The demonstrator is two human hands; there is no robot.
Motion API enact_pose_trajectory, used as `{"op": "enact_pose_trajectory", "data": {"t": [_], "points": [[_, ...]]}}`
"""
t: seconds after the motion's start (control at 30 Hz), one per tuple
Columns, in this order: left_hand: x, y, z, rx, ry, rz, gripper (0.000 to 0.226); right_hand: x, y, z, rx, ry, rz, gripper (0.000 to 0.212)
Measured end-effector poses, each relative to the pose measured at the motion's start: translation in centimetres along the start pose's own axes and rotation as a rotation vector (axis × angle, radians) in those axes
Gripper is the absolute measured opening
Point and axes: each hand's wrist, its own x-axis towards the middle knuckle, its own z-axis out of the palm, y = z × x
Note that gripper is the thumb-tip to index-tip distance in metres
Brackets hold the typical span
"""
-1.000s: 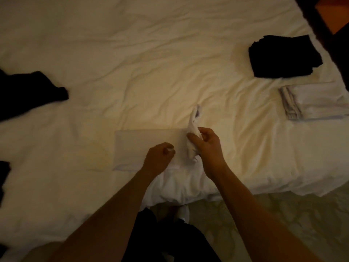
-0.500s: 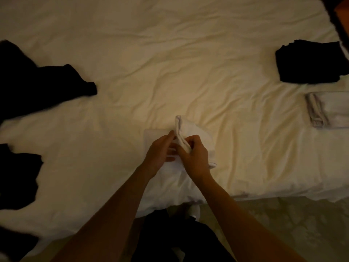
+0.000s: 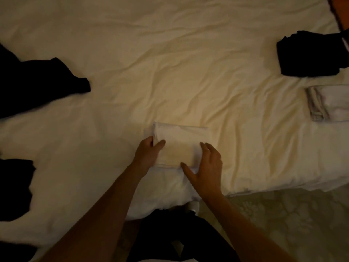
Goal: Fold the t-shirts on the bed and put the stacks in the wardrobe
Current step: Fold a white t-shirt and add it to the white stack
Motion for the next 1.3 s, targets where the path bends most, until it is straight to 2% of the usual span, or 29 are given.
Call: {"op": "enact_pose_trajectory", "data": {"t": [0.07,0.13,0.37,0.53,0.6,0.73,0.9,0.97,1.03,1.1,1.2,1.3], "points": [[0.1,0.1,0.3,-0.049,0.003,0.003,0.014,-1.0,2.4,0.4,-0.072,-0.090,0.118,0.094],[0.3,0.2,0.4,-0.064,0.018,0.007,0.016,-1.6,4.1,1.1,-0.021,-0.142,0.189,0.100],[0.6,1.5,0.5,-0.181,0.015,-0.092,0.011,0.4,4.5,1.7,0.255,-0.077,0.311,0.066],[0.6,1.7,0.3,-0.030,0.065,-0.007,0.016,0.1,4.6,2.3,0.307,0.031,0.362,0.059],[0.5,0.8,0.0,0.087,0.094,0.033,0.014,-0.2,4.8,2.2,0.277,0.006,0.317,0.064],[0.3,-1.4,-0.7,0.229,0.162,0.020,0.019,-1.2,6.4,2.1,0.131,-0.131,0.020,0.071],[-0.3,-1.9,-0.6,0.244,0.118,0.026,0.035,-1.0,8.3,1.3,0.101,-0.212,-0.019,0.064],[-0.6,-2.3,-0.4,0.302,0.156,0.030,0.025,-1.2,8.2,1.2,0.134,-0.259,-0.034,0.069],[-0.8,-2.7,-0.3,0.385,0.232,0.042,0.033,-1.1,8.2,0.7,0.189,-0.314,-0.039,0.074],[-0.3,-3.4,-0.2,0.418,0.286,0.075,0.035,-0.6,7.9,-0.3,0.258,-0.311,0.028,0.073],[0.4,-4.0,0.5,0.428,0.354,0.105,0.031,2.3,6.3,-1.5,0.495,-0.225,0.355,0.074],[0.6,-4.0,1.2,0.360,0.413,0.093,0.035,6.2,5.0,-0.8,0.597,-0.275,0.625,0.056]]}}
